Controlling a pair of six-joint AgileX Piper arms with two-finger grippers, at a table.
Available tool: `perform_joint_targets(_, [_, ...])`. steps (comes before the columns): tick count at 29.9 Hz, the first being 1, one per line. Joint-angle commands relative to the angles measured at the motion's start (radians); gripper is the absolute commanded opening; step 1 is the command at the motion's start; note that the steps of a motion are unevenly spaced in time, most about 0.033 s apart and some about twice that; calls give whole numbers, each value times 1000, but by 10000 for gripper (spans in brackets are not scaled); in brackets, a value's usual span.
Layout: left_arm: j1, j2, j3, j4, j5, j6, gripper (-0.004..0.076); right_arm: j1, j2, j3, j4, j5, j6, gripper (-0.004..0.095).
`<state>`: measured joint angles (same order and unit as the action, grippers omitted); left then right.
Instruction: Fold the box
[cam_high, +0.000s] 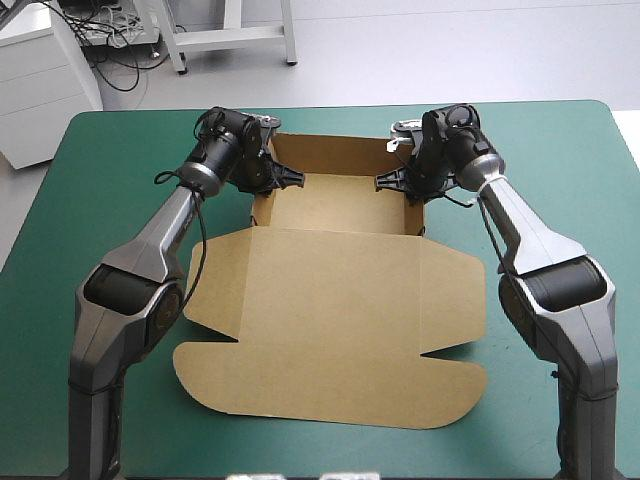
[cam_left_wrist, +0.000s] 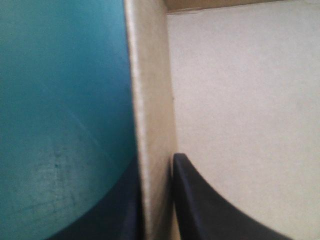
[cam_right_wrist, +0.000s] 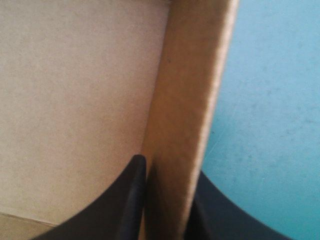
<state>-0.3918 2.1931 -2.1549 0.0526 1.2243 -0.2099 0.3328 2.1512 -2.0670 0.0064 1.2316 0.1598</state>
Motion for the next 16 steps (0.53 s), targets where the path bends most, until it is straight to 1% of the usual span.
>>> perform_joint_targets(1, [-1, -68, -29, 28, -32, 8, 291, 7, -58, -26, 23, 15, -19, 380])
perform_joint_targets(2, [-1, -68, -29, 28, -31, 8, 356, 7, -58, -26, 26, 15, -19, 438])
perform_joint_targets(4, [-1, -68, -29, 28, -31, 8, 449, 7, -58, -26, 32, 15, -17, 539])
perform_joint_targets(5, [-1, -70, -29, 28, -31, 8, 481, 7, -58, -26, 32, 15, -15, 568])
perform_joint_targets(6, [-1, -72, -29, 28, -33, 8, 496, 7, -58, -26, 32, 15, -15, 590])
perform_joint_targets(13, [-1, -123, -29, 50, -38, 8, 496, 7, -86, -28, 30, 15, -15, 595])
perform_joint_targets(16, [-1, -157, -29, 52, -25, 13, 496, 5, -113, -33, 30, 15, -19, 596])
